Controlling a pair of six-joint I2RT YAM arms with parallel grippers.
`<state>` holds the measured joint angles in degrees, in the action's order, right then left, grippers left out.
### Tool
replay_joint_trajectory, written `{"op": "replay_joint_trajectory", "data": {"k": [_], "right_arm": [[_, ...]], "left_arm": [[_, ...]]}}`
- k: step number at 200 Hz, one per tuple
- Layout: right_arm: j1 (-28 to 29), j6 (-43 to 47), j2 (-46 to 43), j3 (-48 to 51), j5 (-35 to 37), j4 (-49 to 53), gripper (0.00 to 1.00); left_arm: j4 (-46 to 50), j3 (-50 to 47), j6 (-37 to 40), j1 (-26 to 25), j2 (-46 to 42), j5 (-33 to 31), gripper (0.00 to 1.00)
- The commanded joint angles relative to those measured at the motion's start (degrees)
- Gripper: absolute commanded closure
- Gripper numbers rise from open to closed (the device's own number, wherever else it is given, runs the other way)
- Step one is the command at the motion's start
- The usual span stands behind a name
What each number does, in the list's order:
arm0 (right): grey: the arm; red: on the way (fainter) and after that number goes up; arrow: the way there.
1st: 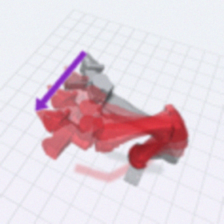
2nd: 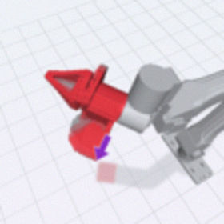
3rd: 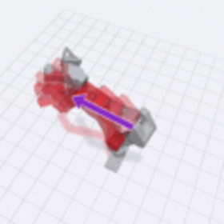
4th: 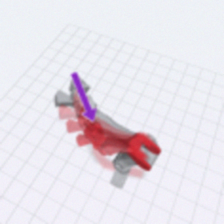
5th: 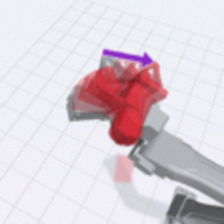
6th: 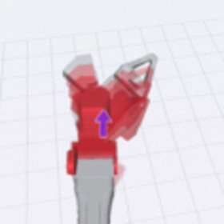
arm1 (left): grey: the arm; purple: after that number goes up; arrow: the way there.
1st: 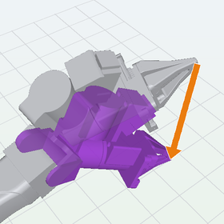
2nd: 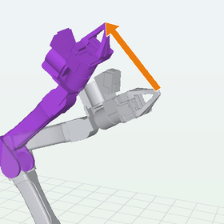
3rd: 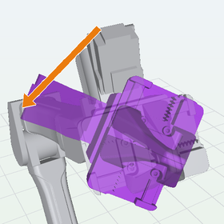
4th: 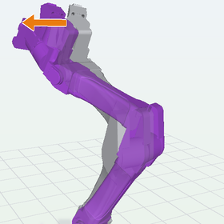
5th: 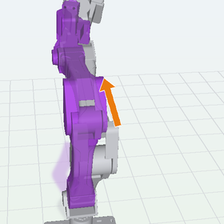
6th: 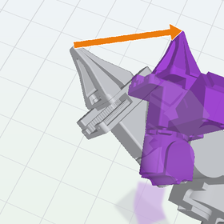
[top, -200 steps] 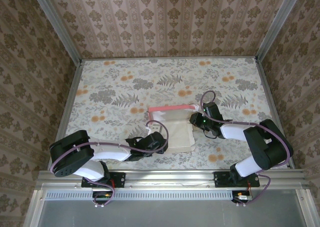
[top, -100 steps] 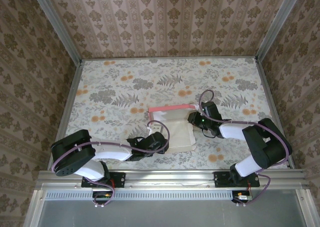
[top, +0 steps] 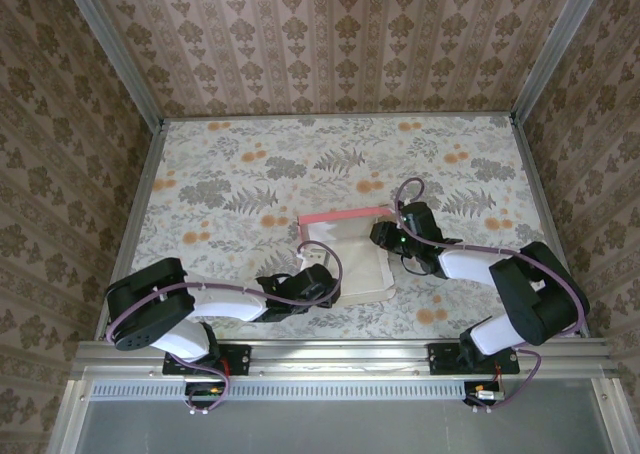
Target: Fold the paper box
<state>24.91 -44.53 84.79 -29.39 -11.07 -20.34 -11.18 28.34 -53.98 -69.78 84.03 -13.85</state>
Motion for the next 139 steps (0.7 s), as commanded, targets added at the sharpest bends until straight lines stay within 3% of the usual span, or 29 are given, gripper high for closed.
{"op": "replay_joint_trajectory", "data": {"k": [1,52,81,139], "right_arm": [[1.68,1.80,1.45,-2.65,-0.45,1.44,0.70],[2.96,2.36,1.71,-2.97,1.23,3.12,0.70],[2.40,3.71,-2.93,-2.33,3.81,7.83,0.70],[-2.40,15.67,-16.55,-6.67,0.33,31.32,0.65]], "left_arm": [[3.62,-0.01,0.80,-0.87,1.57,2.33,0.61],[3.71,0.05,0.89,-0.89,1.57,2.25,0.61],[3.71,-0.19,0.62,-0.84,1.49,2.10,0.61],[3.82,-0.31,0.29,-0.86,0.68,2.15,0.61]]}}
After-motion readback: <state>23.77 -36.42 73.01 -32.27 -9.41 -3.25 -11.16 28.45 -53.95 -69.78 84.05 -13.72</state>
